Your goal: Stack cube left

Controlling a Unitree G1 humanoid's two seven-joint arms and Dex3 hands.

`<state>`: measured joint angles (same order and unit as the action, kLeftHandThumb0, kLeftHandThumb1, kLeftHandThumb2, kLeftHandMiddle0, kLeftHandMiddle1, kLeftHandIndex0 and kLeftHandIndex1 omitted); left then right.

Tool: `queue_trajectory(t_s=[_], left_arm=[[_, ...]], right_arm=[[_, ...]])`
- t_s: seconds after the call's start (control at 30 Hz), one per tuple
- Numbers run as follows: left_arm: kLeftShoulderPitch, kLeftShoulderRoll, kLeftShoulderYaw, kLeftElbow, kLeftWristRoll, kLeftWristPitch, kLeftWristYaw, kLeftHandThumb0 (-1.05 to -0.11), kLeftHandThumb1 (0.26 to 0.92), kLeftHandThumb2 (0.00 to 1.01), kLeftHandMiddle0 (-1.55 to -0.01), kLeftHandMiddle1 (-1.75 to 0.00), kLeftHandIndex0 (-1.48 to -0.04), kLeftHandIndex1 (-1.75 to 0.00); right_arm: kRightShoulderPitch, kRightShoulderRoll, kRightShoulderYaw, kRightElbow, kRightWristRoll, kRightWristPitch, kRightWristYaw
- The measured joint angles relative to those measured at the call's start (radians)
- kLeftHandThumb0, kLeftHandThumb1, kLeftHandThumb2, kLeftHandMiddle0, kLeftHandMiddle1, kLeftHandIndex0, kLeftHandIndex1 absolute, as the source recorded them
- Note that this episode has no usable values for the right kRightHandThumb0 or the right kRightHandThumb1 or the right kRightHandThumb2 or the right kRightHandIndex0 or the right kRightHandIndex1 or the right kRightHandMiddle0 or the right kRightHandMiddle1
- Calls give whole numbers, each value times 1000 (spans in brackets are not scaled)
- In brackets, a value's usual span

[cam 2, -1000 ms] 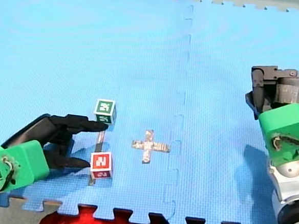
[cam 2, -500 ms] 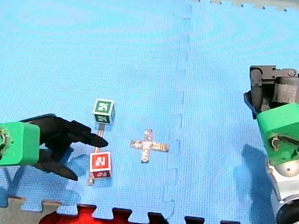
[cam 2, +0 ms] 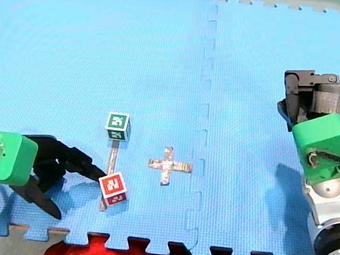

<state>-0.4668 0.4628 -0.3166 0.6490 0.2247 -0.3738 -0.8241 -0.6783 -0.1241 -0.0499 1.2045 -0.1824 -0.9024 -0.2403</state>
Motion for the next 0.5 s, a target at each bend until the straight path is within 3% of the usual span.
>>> queue_trajectory(t_s=[0.3,0.5], left_arm=[[75,-38,7,-73,23,69,166,-441,674,3,-782,-1746,-377,-3],[162,-78,30,-232,48,221,309,-428,675,2,-776,-1746,-403,-14]], right_arm=[[3,0,2,-4,-1,0,-3],[3,1,2,-4,-3,0,-3]])
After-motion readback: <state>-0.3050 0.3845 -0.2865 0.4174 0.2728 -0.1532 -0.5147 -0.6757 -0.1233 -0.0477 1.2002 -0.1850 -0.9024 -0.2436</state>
